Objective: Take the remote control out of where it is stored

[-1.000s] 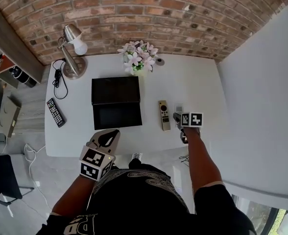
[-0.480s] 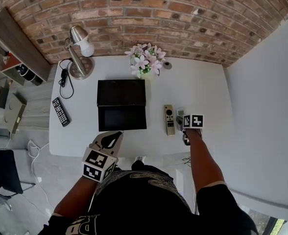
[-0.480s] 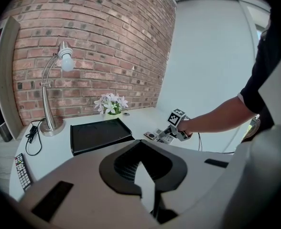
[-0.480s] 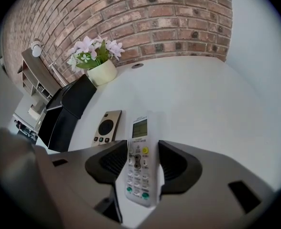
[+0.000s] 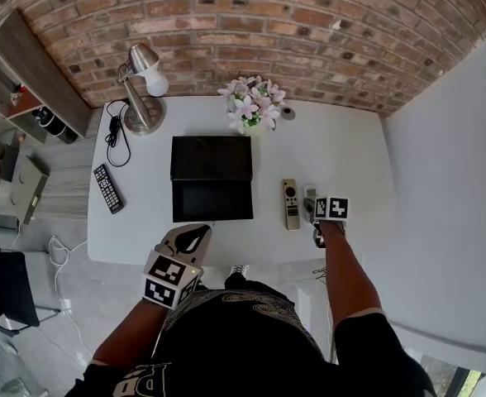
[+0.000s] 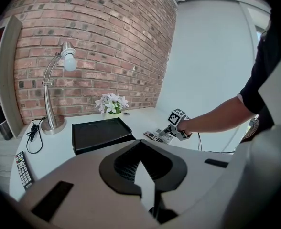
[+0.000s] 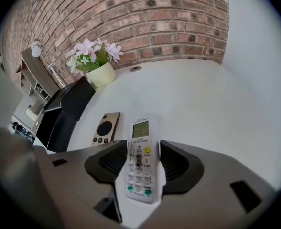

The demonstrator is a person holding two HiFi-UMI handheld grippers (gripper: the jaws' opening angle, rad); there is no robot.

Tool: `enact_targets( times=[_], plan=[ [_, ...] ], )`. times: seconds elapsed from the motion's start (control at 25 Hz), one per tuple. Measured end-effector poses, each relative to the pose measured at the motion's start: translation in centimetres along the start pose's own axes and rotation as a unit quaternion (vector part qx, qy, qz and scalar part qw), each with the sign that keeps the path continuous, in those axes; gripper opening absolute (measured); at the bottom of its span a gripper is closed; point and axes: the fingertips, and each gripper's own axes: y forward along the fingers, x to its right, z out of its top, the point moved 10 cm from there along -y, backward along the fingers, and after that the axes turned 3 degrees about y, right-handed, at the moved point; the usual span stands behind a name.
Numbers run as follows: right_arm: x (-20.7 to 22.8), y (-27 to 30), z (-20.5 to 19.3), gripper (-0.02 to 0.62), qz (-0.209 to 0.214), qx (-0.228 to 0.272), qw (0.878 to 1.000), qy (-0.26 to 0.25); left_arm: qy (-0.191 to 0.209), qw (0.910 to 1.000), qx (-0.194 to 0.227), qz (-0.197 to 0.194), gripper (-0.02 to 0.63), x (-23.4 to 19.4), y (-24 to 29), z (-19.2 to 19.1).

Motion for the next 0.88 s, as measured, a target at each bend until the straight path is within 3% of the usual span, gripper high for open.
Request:
enact_targets(
  times=[0.6, 0.72, 0.88],
  plan=[
    [-2.4, -4.6, -1.3, 0.213, -0.023, 0.084, 0.996, -0.010, 0.011, 0.9994, 0.023, -0.024, 0.006, -0.5, -2.0, -0.3],
    [-5.1, -5.7, -2.2, 0.212, 0.005, 0.095, 0.995, -0.023, 0.013, 0.9991, 0.030, -0.027, 0.006, -0.6, -2.6, -0.4],
    [-11.8, -8.1, -4.2, 0.186, 0.084, 0.123, 0.987, -0.052, 0.009, 0.9990, 0.036, -0.023, 0.006, -1.0, -4.0, -1.0]
  ],
)
